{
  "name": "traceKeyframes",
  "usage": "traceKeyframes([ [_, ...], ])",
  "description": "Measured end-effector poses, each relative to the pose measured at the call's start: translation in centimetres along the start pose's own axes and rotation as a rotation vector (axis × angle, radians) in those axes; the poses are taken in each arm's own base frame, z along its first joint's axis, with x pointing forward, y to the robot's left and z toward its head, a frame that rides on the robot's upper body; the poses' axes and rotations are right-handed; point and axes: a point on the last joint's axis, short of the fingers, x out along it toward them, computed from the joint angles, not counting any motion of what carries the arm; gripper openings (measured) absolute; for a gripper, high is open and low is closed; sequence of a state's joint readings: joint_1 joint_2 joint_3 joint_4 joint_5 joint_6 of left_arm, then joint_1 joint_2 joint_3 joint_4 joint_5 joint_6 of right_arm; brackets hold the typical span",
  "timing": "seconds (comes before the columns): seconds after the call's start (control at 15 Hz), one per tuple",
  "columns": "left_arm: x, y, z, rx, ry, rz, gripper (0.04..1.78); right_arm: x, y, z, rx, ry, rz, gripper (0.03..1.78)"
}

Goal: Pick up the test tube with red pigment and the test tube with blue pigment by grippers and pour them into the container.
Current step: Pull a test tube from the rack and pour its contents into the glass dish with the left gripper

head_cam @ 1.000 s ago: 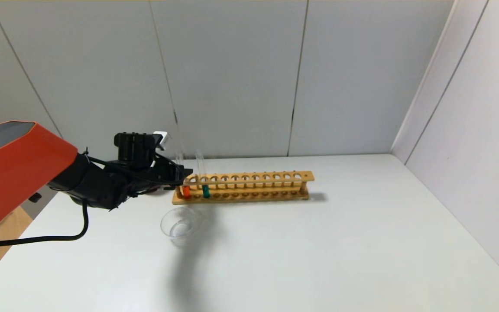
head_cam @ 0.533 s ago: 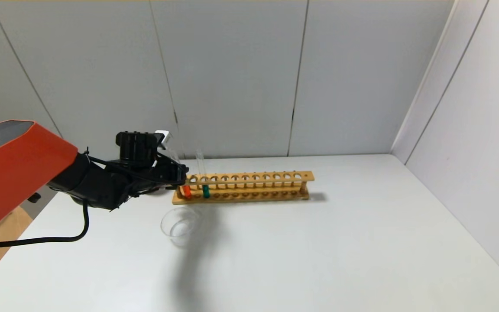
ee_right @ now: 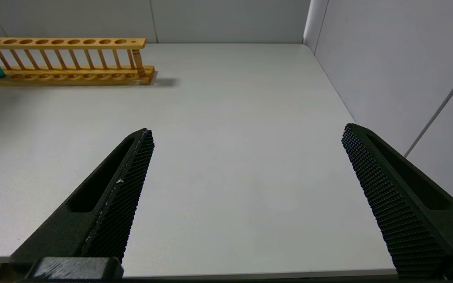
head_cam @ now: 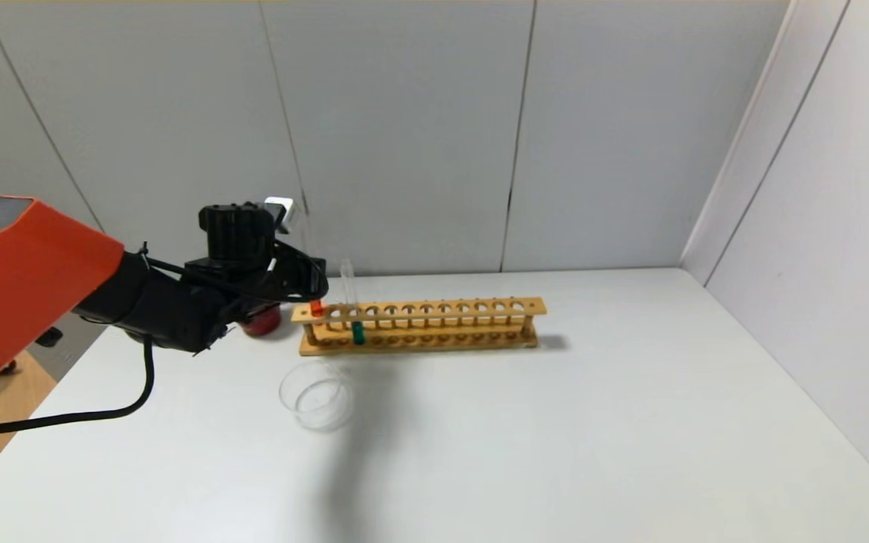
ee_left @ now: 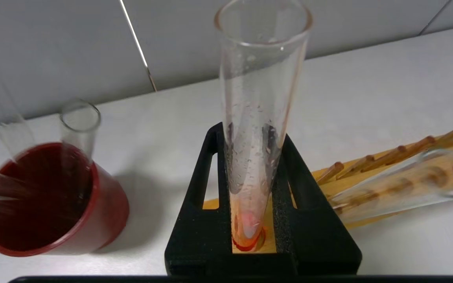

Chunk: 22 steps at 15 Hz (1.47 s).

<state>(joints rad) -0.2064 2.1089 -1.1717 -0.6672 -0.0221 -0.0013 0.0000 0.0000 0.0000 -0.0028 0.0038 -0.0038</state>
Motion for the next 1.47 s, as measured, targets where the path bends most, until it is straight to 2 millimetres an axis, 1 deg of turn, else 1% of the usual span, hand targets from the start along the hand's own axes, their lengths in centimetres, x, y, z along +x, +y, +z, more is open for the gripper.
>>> traceKeyframes([
  [0.2, -1.6, 0.1, 2.4, 0.021, -0.034, 0.006, 0.33, 0.0, 0.0, 0.0, 0.0, 0.0, 0.0, 1.75],
  [0.53, -4.2, -0.1, 6.7, 0.087, -0.158, 0.022, 0.33, 0.0, 0.0, 0.0, 0.0, 0.0, 0.0, 1.75],
  [0.67, -5.4, 0.0, 8.1, 0.112, -0.197, 0.03, 0.33, 0.0, 0.0, 0.0, 0.0, 0.0, 0.0, 1.75],
  [0.87, -7.5, 0.0, 9.6, 0.129, -0.21, 0.027, 0.33, 0.0, 0.0, 0.0, 0.0, 0.0, 0.0, 1.75],
  [1.07, -9.5, -0.2, 10.6, 0.133, -0.218, 0.019, 0.33, 0.0, 0.0, 0.0, 0.0, 0.0, 0.0, 1.75],
  [1.27, -11.3, -0.1, 11.3, 0.133, -0.214, 0.015, 0.33, 0.0, 0.0, 0.0, 0.0, 0.0, 0.0, 1.75],
  [1.47, -13.0, -0.1, 11.4, 0.15, -0.161, -0.045, 0.33, 0.0, 0.0, 0.0, 0.0, 0.0, 0.0, 1.75],
])
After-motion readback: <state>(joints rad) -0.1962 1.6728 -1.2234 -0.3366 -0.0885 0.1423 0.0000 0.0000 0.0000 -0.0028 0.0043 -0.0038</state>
